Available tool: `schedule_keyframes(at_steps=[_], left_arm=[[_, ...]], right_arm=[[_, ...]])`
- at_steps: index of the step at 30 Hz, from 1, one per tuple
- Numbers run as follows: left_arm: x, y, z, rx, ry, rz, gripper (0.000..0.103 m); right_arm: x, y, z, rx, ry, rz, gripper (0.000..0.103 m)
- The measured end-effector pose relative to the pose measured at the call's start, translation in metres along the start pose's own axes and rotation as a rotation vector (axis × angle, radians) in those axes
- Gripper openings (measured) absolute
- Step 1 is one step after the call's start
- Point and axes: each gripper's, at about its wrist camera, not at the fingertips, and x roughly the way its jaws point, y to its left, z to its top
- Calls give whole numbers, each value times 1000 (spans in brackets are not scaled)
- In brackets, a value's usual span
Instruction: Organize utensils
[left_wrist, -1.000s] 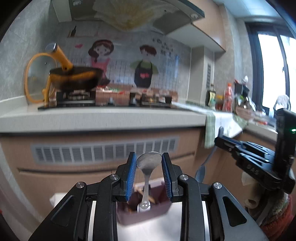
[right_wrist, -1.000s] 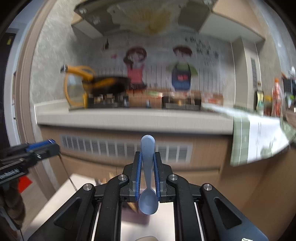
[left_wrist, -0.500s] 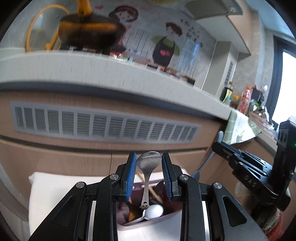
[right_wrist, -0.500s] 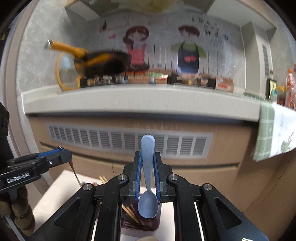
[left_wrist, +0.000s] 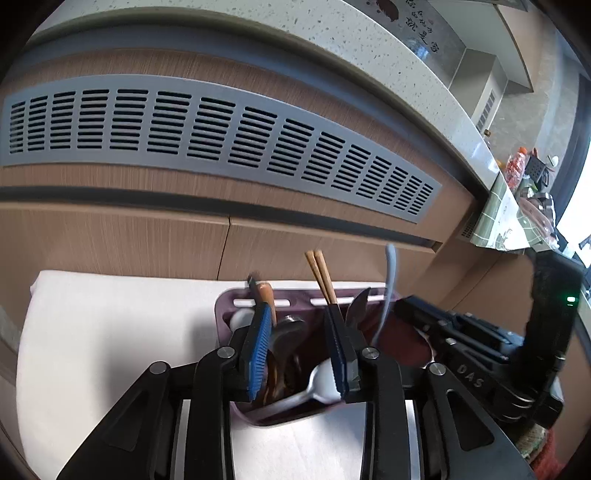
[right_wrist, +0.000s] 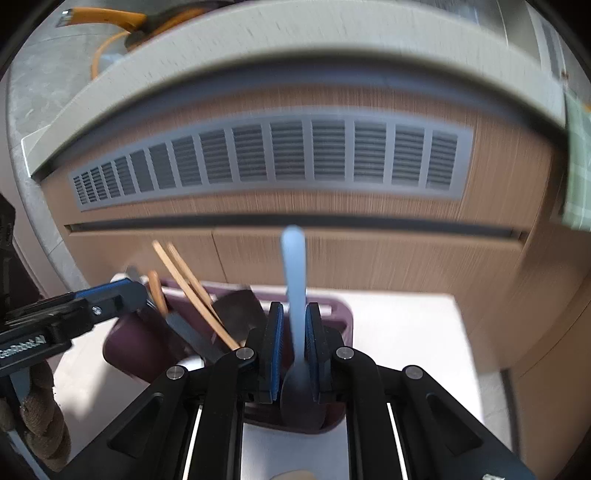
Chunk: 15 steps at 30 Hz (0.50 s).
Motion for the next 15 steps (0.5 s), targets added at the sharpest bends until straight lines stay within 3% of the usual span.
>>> schedule_keyframes(at_steps=[3,7,12,15], left_arm=[[-11,-5,-7,16,-33,5,49],[-46,-15,-24,55,-111,71,63],[-99,-32,-72,110,-168,241,67],[-128,-45,-106,165,-198,325,68]], right_arm=[[3,-6,-10,25,33,16,13],[-26,-8,-26,39,-26,30,15],[-79,3,-59,19,-102,125,33],[-116,15,-90,16,-152,167,36]])
